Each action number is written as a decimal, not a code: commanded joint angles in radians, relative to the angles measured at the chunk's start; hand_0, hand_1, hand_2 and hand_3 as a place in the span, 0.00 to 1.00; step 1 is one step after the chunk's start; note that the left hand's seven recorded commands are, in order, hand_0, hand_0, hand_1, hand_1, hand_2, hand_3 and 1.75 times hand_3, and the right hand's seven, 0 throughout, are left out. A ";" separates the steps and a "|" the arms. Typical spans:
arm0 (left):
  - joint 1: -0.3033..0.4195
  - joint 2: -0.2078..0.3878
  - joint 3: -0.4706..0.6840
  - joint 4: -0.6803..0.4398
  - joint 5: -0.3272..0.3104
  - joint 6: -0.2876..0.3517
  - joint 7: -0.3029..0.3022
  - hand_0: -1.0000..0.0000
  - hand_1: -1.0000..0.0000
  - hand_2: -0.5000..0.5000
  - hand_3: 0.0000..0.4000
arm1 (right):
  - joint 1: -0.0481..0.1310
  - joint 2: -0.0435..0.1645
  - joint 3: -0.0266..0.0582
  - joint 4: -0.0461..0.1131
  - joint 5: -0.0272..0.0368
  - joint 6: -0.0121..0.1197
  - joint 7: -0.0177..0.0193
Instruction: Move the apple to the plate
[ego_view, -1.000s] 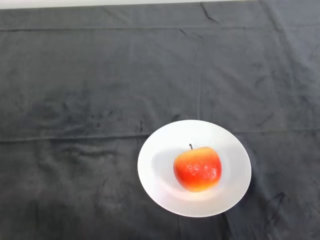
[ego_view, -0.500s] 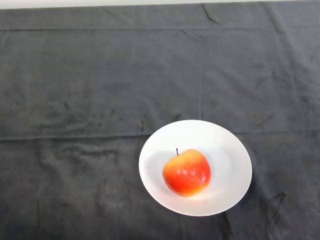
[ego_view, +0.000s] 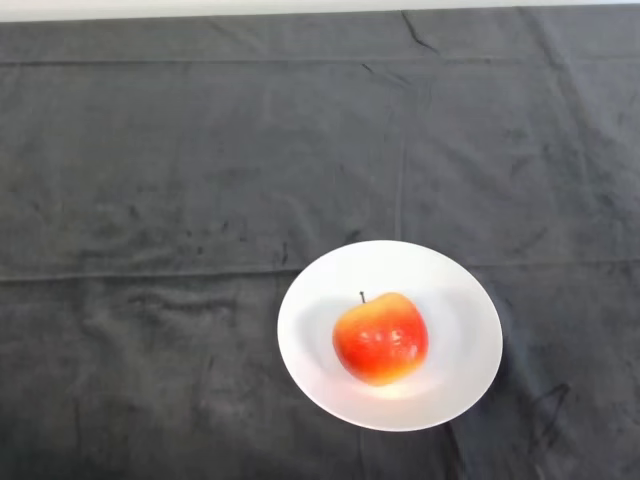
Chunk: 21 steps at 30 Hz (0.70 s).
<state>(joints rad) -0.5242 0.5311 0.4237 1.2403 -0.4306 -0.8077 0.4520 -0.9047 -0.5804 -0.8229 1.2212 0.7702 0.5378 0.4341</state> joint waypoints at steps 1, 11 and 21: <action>-0.017 0.032 0.024 0.001 -0.014 0.012 -0.013 1.00 1.00 0.50 0.00 | 0.031 -0.021 -0.0065 0.014 0.0066 -0.007 0.0036; -0.017 0.028 0.035 -0.005 -0.001 0.018 -0.034 1.00 1.00 0.50 0.00 | 0.031 -0.021 -0.0065 0.013 0.0067 -0.007 0.0033; -0.020 0.026 0.043 -0.008 0.015 0.021 -0.044 1.00 1.00 0.50 0.00 | 0.031 -0.021 -0.0064 0.013 0.0068 -0.007 0.0031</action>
<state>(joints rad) -0.5246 0.5311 0.4516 1.2402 -0.4276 -0.7993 0.4207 -0.9047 -0.5804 -0.8229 1.2212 0.7702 0.5378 0.4341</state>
